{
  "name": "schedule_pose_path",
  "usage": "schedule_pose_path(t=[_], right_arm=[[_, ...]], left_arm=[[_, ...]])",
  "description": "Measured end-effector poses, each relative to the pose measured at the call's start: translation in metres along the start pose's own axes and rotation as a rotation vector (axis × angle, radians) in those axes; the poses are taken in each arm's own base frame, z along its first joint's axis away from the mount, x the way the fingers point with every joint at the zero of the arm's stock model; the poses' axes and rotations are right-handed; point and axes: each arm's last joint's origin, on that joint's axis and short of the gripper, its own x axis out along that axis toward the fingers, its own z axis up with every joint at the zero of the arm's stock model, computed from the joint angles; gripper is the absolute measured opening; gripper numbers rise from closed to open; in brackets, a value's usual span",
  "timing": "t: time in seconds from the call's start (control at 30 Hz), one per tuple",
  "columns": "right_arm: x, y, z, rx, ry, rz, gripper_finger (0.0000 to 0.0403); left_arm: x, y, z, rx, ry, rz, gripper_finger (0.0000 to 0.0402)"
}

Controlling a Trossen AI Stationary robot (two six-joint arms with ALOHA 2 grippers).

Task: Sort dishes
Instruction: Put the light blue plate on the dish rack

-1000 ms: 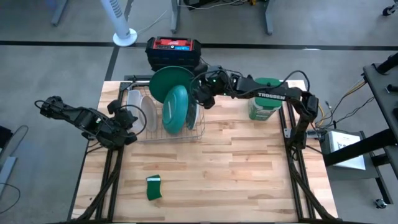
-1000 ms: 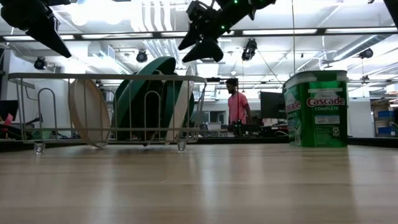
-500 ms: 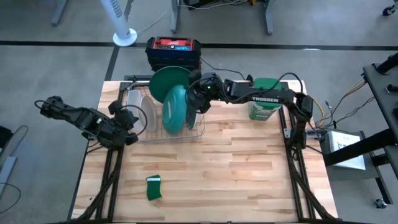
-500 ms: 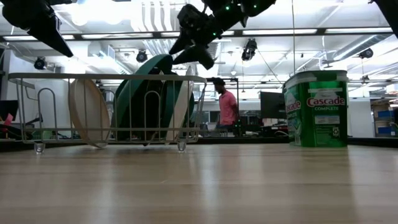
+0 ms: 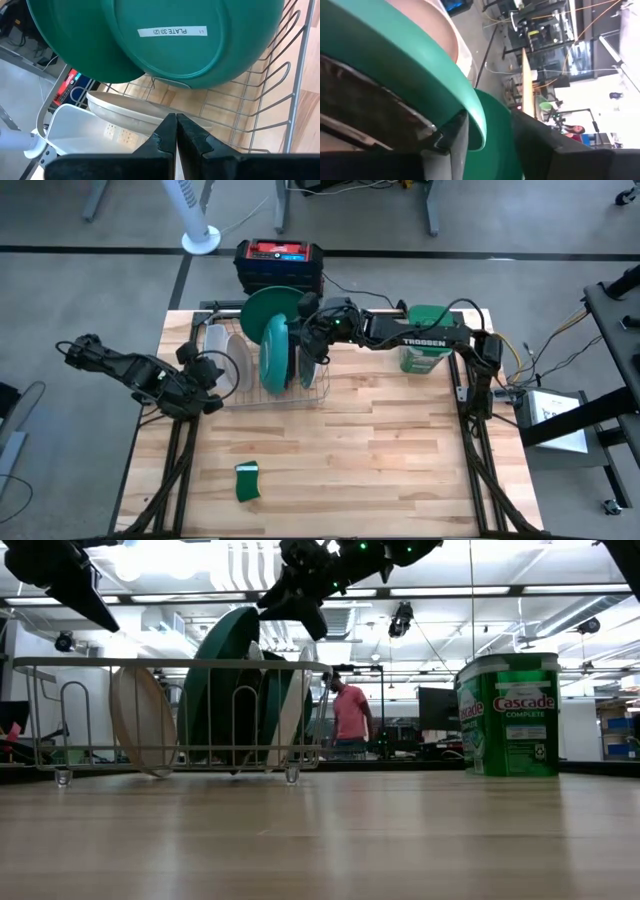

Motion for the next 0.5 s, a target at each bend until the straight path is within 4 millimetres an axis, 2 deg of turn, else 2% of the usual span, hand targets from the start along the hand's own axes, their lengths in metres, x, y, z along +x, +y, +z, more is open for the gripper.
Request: schedule_pose_path(t=[0.2, 0.4, 0.5], right_arm=[[-0.0024, -0.0090, 0.0033, 0.005, -0.026, -0.068, 0.0074], [-0.0015, -0.0077, 0.0024, 0.004, -0.017, -0.063, 0.0020], [-0.0014, -0.0041, 0.0004, -0.012, 0.003, -0.025, 0.0006]], left_arm=[[0.0001, -0.0004, 0.0004, -0.002, -0.002, -0.001, 0.0000], [0.0001, -0.0003, 0.0003, -0.002, -0.002, -0.001, 0.0000], [0.0001, -0.0003, 0.0003, -0.002, -0.001, -0.002, 0.0000]])
